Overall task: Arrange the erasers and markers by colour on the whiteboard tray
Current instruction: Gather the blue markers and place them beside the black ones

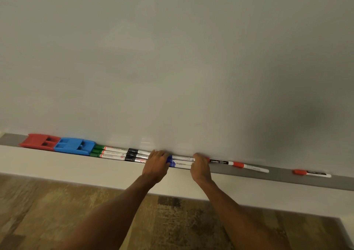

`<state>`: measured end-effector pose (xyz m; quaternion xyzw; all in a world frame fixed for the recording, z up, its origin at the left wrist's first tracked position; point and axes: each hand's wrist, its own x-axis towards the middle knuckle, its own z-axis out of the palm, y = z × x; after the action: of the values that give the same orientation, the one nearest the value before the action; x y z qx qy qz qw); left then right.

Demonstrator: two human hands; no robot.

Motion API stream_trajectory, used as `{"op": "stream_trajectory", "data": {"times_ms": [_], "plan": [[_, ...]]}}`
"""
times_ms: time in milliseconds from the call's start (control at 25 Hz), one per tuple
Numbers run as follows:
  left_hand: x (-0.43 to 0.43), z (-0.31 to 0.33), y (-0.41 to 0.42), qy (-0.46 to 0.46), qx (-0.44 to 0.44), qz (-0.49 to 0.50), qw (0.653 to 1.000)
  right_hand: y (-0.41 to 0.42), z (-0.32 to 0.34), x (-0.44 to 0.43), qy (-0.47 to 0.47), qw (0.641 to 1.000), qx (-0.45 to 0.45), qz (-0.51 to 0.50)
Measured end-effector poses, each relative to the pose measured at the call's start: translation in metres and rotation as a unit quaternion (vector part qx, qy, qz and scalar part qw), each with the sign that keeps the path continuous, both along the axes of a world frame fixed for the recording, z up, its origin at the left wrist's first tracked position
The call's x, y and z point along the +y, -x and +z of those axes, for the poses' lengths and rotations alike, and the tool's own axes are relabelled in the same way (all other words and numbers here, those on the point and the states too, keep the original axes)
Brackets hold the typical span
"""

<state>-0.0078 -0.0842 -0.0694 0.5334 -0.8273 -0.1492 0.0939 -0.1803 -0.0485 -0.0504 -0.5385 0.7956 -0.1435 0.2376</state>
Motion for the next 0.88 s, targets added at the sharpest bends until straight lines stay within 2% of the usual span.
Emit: {"op": "stream_trajectory", "data": {"times_ms": [240,440,640,880], "plan": [[-0.002,0.0,0.001,-0.007,-0.002,0.005,1.0,0.003,0.001,-0.001,0.007,1.0,0.002,0.016],[0.005,-0.004,0.009,0.014,0.008,0.01,1.0,0.015,0.005,0.009,0.054,0.998,0.024,0.029],[0.024,-0.007,0.039,0.061,0.016,-0.012,0.998,0.056,0.004,0.026,0.094,0.986,0.117,0.07],[0.047,-0.017,0.085,0.009,-0.006,-0.019,1.0,0.112,0.0,0.047,0.108,0.969,0.194,0.108]]}}
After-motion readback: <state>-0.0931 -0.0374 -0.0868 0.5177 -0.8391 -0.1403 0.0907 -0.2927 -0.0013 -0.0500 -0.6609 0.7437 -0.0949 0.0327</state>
